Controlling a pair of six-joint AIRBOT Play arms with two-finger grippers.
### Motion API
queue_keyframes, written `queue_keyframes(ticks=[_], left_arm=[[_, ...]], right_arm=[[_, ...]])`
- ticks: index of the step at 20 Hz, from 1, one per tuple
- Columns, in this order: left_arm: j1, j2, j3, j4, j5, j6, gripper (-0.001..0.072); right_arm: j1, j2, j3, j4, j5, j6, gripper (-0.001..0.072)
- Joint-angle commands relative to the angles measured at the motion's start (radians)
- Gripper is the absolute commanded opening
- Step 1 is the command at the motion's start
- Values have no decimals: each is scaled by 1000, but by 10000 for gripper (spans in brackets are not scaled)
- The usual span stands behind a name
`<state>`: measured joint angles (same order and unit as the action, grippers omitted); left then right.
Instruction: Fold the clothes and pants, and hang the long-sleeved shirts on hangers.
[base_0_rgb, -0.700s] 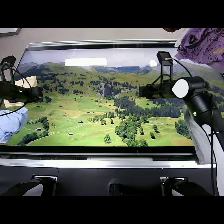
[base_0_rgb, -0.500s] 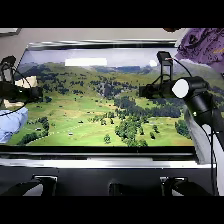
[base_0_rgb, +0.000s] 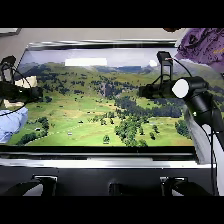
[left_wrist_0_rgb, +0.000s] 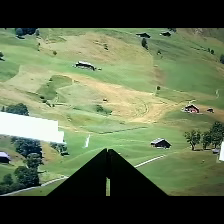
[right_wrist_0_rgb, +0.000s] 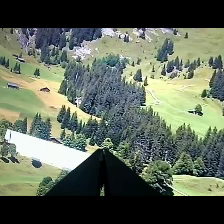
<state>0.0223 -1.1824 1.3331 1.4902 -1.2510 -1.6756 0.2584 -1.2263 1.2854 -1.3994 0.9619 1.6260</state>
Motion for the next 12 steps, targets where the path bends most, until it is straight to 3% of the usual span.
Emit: queue_keyframes(ticks=[1, 11, 12], left_arm=[[1, 1, 0, 0, 0, 0, 26], [1, 0, 0, -8, 35, 0, 29], [2, 0, 0, -1, 27, 0, 146]], right_arm=[[1, 0, 1, 0, 0, 0, 40], [1, 0, 1, 0, 0, 0, 40], [1, 0, 1, 0, 0, 0, 40]])
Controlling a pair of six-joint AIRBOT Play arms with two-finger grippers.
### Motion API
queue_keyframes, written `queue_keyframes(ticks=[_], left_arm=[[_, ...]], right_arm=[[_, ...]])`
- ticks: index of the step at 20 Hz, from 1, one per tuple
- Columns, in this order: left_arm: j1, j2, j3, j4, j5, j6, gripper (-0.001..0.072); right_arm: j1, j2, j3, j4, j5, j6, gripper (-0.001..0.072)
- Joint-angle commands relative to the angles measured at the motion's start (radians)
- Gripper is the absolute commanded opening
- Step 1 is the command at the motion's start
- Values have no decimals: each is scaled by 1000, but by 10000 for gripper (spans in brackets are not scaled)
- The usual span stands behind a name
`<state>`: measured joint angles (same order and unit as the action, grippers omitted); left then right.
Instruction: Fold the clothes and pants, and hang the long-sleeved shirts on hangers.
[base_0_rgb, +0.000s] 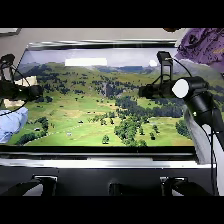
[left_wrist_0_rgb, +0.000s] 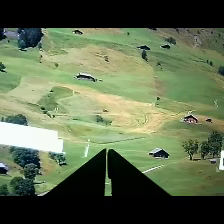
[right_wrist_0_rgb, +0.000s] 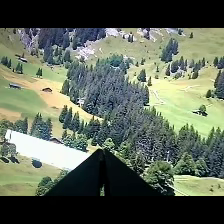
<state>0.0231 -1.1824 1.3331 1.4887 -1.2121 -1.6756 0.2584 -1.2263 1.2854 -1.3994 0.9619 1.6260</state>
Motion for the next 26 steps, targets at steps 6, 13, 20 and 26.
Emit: queue_keyframes(ticks=[6, 13, 20, 26], left_arm=[[246, -5, -18, 183, 3, -104, 720], [612, -54, -205, 137, 272, -128, 720], [642, -281, -250, 129, 401, -132, 720], [605, -230, -248, 4, 323, -143, 23]], right_arm=[[1, 0, 1, 1, 0, 1, 40], [1, 0, 1, 4, 10, 1, 40], [1, 0, 1, 4, 8, 1, 41], [1, 0, 1, 5, 12, 29, 42]])
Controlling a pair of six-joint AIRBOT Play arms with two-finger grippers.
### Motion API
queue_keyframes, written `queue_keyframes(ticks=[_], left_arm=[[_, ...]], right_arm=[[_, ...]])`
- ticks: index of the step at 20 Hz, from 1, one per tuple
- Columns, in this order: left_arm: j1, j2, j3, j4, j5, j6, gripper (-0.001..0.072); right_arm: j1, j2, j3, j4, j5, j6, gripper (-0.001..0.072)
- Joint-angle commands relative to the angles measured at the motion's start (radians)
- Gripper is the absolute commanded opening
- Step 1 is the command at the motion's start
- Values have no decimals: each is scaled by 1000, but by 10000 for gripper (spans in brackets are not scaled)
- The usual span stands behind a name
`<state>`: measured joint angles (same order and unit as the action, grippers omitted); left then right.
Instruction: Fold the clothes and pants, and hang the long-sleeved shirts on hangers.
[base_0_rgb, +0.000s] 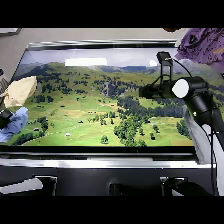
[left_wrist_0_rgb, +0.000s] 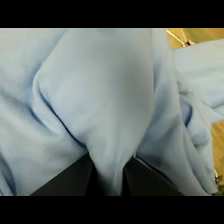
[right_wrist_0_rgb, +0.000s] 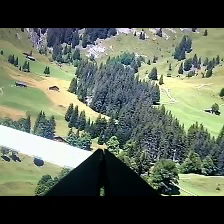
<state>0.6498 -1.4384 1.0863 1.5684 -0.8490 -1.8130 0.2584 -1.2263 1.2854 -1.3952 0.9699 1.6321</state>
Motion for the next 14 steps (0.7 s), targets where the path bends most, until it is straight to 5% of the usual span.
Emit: queue_keyframes(ticks=[1, 8, 14], left_arm=[[-55, 66, -1, -95, -62, -5, 22], [-497, 418, -1, -332, -148, -4, 22], [-969, 401, -1, -477, -32, 6, 22]], right_arm=[[1, 0, 1, 2, 9, 40, 42], [1, 2, 2, 6, 100, 62, 63], [1, 21, 2, -66, 259, 57, 155]])
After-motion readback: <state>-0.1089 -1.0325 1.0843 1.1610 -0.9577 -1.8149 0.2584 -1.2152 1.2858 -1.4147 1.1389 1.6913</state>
